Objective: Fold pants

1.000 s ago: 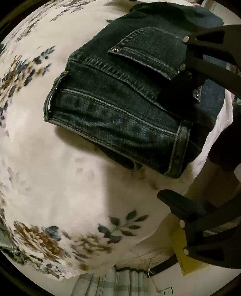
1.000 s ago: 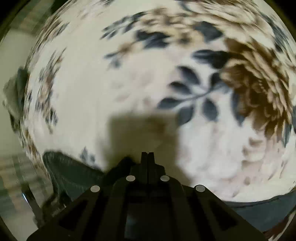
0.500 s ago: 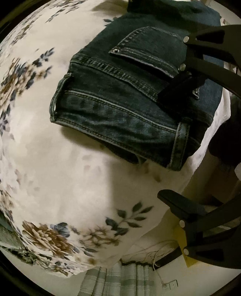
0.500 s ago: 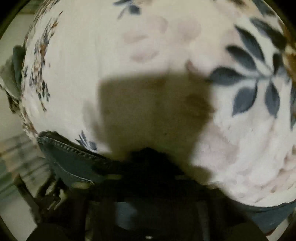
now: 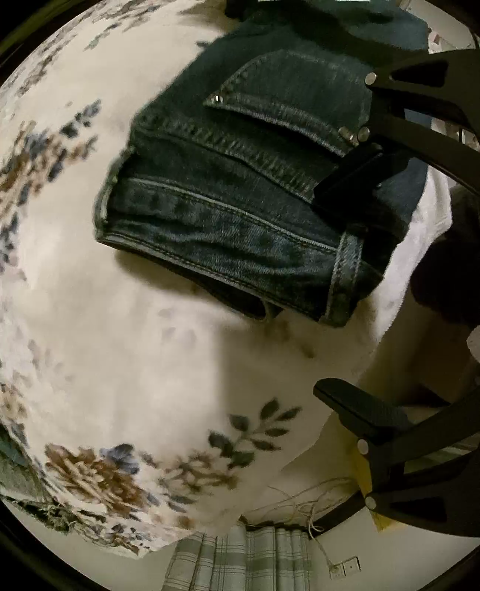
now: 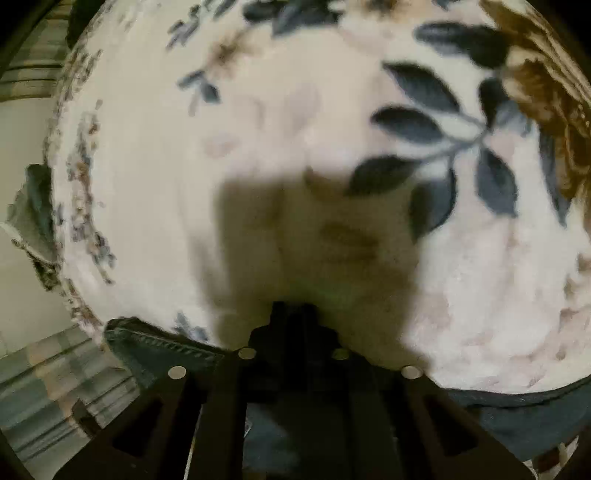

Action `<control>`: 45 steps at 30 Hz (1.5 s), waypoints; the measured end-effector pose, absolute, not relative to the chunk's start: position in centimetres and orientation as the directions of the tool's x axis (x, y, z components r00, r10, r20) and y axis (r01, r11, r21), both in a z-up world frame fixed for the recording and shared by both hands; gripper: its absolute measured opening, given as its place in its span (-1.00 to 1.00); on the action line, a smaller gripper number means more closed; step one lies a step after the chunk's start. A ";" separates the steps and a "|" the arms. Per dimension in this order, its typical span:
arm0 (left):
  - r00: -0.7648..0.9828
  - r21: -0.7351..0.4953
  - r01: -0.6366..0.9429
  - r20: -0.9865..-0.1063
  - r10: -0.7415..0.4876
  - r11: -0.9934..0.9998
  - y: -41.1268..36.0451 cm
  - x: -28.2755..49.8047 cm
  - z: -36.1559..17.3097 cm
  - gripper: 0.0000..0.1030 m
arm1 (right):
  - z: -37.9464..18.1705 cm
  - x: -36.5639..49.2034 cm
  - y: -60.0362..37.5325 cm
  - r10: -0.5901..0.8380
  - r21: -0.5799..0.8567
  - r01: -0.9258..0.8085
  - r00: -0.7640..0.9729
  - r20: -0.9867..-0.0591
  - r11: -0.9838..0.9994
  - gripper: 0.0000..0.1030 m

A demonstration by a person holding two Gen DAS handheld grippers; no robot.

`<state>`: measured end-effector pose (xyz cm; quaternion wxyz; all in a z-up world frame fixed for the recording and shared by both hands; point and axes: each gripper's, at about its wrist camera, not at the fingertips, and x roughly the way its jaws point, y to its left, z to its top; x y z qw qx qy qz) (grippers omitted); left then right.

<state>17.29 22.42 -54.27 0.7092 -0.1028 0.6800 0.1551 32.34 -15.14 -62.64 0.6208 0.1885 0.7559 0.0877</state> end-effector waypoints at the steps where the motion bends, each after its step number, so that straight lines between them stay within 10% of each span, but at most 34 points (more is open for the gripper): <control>1: 0.044 0.058 -0.352 -0.996 0.078 0.934 22.2 17.3 -53.3 0.89 | -61.8 32.1 -15.6 0.415 0.390 0.174 -0.142 -0.899 0.904 -0.08; 2: 0.054 0.054 -0.345 -0.996 0.077 0.937 21.9 17.2 -52.7 0.89 | -60.4 31.6 -16.6 0.439 0.419 0.172 -0.102 -0.892 0.891 0.32; 8: 0.122 -0.005 -0.236 -0.992 0.024 0.972 16.4 17.9 -48.9 0.89 | -55.5 25.7 -24.8 0.434 0.436 0.248 0.068 -0.898 0.865 0.96; 17: 0.102 -0.076 0.019 -0.992 -0.077 0.997 0.6 21.3 -49.5 0.89 | -56.7 7.5 -41.8 0.366 0.460 0.620 0.282 -0.887 0.636 0.96; 23: 0.023 -0.099 0.154 -0.994 -0.104 0.983 -10.2 21.9 -53.5 0.89 | -58.8 -3.4 -55.2 0.202 0.474 0.810 0.428 -0.881 0.347 0.30; 41: -0.034 -0.030 0.103 -0.999 -0.027 0.994 -13.9 23.3 -60.5 1.00 | -66.4 -8.2 -73.8 0.091 0.783 0.621 0.778 -0.622 0.035 0.29; 43: -0.007 -0.026 0.095 -1.000 -0.026 0.995 -14.6 23.4 -60.8 1.00 | -66.7 -7.3 -74.1 0.089 0.786 0.616 0.782 -0.618 0.051 -0.05; 44: 0.004 -0.026 0.094 -1.000 -0.026 0.995 -14.5 23.3 -60.8 1.00 | -66.8 -7.1 -74.3 0.090 0.772 0.633 0.767 -0.636 0.061 -0.70; 45: 0.009 -0.024 0.096 -1.000 -0.025 0.995 -14.6 23.3 -60.8 1.00 | -67.0 -7.1 -74.4 0.092 0.756 0.652 0.750 -0.655 0.066 -0.79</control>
